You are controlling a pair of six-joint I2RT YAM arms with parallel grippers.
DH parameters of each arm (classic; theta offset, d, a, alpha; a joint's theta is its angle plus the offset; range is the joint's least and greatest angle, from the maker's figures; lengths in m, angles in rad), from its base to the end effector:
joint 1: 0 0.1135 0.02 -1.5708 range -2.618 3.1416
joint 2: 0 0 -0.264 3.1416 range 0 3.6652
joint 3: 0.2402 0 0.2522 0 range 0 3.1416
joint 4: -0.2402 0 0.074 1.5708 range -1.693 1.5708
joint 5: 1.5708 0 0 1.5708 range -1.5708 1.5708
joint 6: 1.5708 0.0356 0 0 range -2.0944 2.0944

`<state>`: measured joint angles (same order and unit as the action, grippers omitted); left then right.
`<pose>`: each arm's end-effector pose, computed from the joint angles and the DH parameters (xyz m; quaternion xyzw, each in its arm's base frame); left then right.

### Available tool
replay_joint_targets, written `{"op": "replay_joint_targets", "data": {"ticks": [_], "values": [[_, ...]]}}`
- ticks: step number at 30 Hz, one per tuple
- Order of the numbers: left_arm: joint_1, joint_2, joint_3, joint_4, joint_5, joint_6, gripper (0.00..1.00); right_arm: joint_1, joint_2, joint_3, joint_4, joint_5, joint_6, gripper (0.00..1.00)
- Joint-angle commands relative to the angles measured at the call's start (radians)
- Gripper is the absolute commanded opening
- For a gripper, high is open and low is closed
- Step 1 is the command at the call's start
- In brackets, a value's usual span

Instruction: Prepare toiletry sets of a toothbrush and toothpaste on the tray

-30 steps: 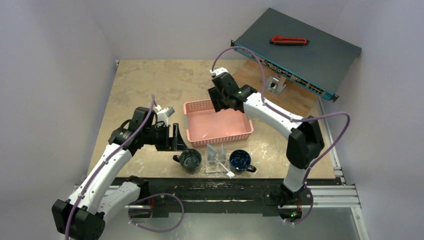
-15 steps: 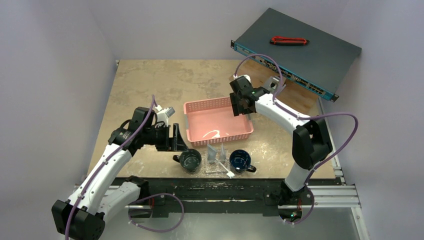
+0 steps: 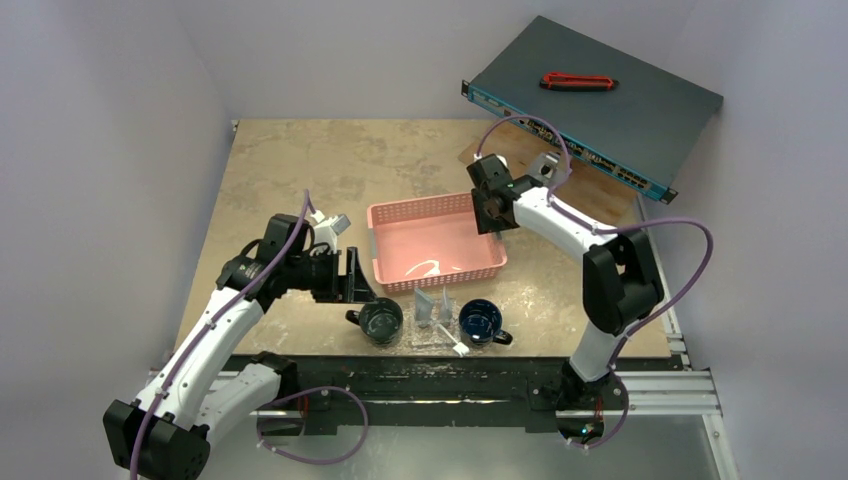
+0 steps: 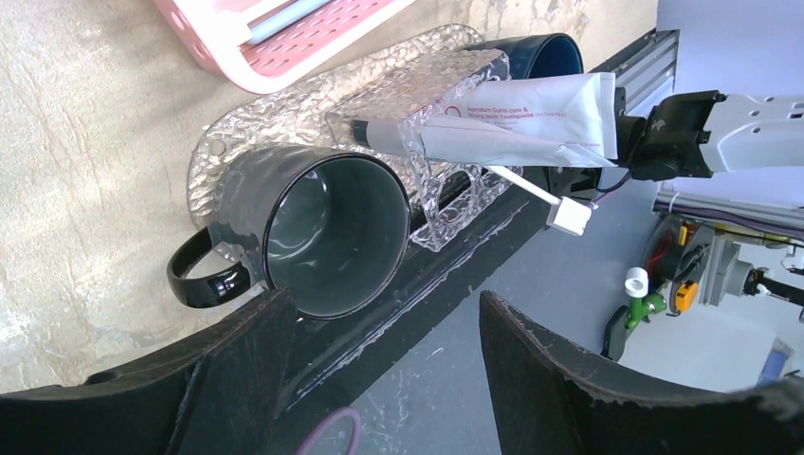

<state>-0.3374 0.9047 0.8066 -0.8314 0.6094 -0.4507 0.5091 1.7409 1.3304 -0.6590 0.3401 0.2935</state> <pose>0.1520 -0.0749 0.2741 0.0432 0.9092 -0.3783 0.1683 0.3244 0.1675 0.2366 -0.0610 0.9538 -0.0554 0.2891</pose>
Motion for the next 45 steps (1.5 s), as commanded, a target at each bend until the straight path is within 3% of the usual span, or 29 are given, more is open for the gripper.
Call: {"op": "replay_joint_targets", "data": {"ticks": [1,5,10,12,26,36,45], "values": [[-0.006,-0.012,0.020,0.022,0.026,0.029,0.69,-0.006,0.027,0.006,0.033,-0.019,-0.008,0.47],[-0.006,-0.013,0.021,0.022,0.027,0.030,0.69,-0.007,0.053,0.023,0.028,-0.025,-0.013,0.36],[-0.006,-0.016,0.021,0.024,0.027,0.030,0.69,-0.007,0.071,0.086,0.000,-0.015,-0.037,0.06],[-0.006,-0.018,0.021,0.022,0.026,0.030,0.69,-0.006,0.072,0.118,-0.014,-0.004,-0.044,0.00],[-0.006,-0.023,0.020,0.024,0.024,0.029,0.69,-0.005,0.058,0.349,-0.076,0.124,-0.149,0.00],[-0.006,-0.018,0.020,0.023,0.024,0.029,0.69,0.019,-0.046,0.289,0.089,0.124,-0.238,0.00],[-0.005,-0.015,0.020,0.023,0.024,0.029,0.69,0.078,-0.038,0.361,0.103,0.264,-0.421,0.00]]}}
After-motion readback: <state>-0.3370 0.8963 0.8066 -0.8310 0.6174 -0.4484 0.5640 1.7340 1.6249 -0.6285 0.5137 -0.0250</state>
